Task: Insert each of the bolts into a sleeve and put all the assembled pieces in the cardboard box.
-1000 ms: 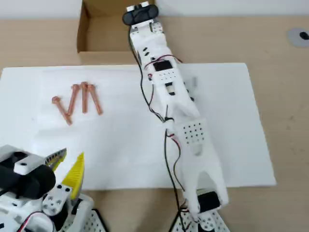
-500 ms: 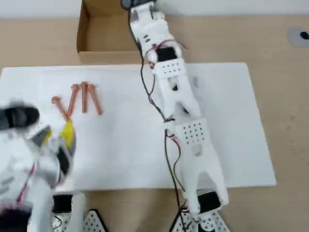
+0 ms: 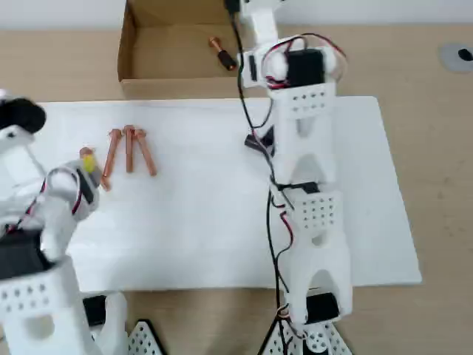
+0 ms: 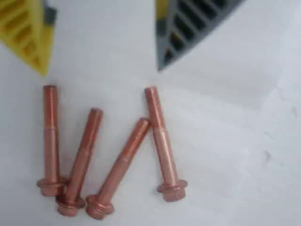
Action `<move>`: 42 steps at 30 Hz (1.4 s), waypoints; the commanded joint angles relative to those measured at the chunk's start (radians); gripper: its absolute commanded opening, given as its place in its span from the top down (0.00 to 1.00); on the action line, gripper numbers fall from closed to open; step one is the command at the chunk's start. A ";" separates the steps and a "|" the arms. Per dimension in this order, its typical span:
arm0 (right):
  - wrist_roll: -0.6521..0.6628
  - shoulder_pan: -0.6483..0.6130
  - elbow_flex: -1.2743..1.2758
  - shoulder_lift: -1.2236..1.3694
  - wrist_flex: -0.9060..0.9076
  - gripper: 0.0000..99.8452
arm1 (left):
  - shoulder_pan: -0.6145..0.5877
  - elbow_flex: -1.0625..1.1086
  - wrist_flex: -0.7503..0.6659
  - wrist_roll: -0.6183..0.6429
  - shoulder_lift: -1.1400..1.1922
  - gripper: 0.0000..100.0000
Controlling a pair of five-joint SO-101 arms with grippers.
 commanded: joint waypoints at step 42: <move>-0.002 0.108 0.647 -0.644 0.023 0.82 | -0.091 -0.767 0.017 0.172 1.342 0.83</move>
